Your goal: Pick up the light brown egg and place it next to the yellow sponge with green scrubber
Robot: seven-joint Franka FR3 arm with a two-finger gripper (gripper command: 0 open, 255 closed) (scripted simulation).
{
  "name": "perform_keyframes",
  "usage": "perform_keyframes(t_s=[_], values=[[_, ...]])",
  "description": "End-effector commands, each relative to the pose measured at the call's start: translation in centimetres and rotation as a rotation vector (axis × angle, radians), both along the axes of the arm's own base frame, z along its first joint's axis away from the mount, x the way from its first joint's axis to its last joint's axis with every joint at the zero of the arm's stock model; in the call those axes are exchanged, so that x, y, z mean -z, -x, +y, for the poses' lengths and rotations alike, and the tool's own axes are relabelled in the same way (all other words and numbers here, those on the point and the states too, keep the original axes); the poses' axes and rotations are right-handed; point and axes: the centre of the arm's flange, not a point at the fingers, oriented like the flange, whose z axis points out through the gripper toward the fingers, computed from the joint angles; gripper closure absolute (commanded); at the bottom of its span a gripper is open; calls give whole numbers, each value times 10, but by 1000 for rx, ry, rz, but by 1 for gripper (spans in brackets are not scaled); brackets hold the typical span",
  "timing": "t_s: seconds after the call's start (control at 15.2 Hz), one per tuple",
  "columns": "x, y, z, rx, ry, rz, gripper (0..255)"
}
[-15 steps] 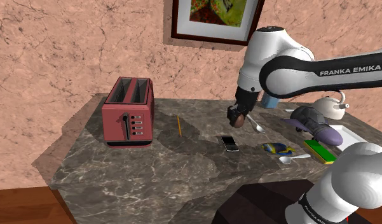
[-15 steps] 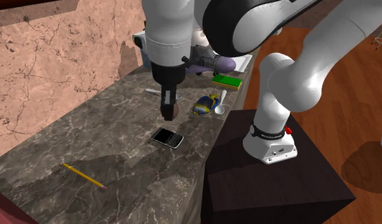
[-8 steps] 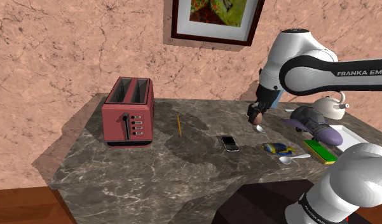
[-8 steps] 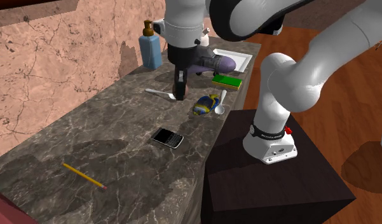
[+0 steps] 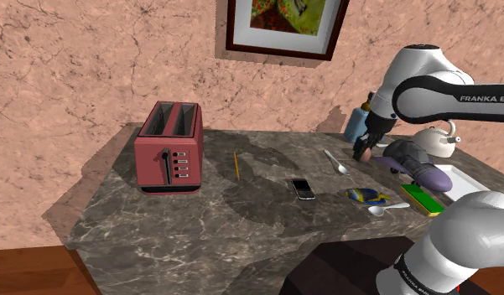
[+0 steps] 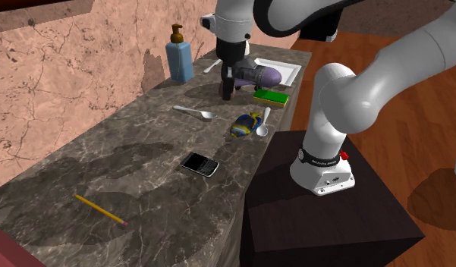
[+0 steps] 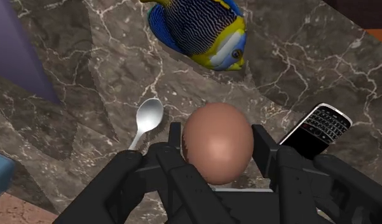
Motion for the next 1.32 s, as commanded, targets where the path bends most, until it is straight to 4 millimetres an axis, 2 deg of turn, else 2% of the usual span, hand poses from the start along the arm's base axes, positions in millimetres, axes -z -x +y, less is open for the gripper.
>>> perform_keyframes(t_s=[0.0, 0.4, 0.46, 1.25], values=[[-2, 8, -25, -2, 1, 0, 255], [-2, 36, -99, -2, 1, 0, 255], [-2, 43, -120, -2, 1, 0, 255], [61, 43, -120, -2, 1, 0, 255]])
